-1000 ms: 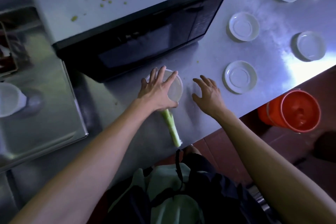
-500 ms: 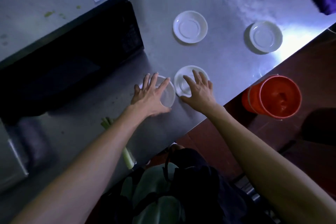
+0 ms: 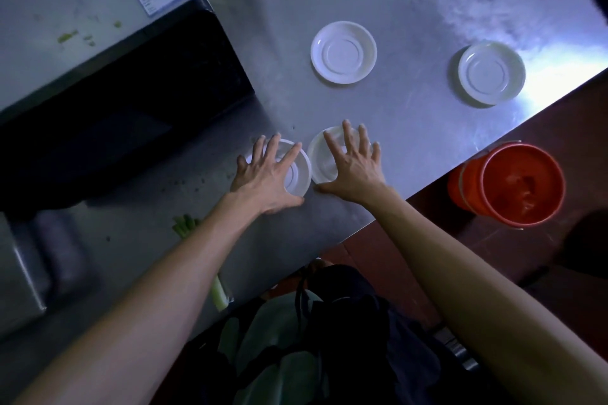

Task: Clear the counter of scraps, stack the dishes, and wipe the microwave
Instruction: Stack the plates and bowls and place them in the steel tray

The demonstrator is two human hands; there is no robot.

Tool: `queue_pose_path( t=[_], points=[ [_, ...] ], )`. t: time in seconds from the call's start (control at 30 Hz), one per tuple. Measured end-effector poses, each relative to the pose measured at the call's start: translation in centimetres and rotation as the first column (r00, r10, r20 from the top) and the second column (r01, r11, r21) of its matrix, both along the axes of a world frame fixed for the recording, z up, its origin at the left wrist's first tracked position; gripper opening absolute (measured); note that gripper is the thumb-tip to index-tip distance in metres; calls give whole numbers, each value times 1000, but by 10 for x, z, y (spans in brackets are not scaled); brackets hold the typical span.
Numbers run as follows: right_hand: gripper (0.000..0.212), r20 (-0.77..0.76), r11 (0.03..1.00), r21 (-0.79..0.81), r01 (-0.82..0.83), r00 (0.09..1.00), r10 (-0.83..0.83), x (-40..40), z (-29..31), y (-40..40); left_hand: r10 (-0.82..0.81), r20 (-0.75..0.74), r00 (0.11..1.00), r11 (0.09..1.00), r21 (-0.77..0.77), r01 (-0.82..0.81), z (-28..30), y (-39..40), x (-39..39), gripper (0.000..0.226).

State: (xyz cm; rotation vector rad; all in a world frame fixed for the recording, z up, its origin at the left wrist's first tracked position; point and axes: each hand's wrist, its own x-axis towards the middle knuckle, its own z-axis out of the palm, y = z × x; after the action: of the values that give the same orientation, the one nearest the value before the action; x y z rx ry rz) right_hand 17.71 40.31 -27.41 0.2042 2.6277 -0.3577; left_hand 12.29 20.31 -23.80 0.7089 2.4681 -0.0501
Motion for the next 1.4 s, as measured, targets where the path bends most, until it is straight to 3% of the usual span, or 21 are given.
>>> queue_pose_path(
  t=[0.37,0.7,0.97,1.4],
  points=[
    [117,-46,998,22,-54,997,55,0,4,-17,101,-5,995,995,5,-101,3,-31,18,113],
    [118,-130,987,7,-159,979,158,-6,35,-84,294,-74,953,954,77,-289,27,-114,32,116],
    [116,-185,964,4,-266,947,262,-9,60,-175,418,-119,901,900,187,-393,48,-213,48,117],
    [114,-228,945,26,-326,918,323,12,83,-361,429,-171,887,897,193,-397,62,-400,67,116]
  ],
)
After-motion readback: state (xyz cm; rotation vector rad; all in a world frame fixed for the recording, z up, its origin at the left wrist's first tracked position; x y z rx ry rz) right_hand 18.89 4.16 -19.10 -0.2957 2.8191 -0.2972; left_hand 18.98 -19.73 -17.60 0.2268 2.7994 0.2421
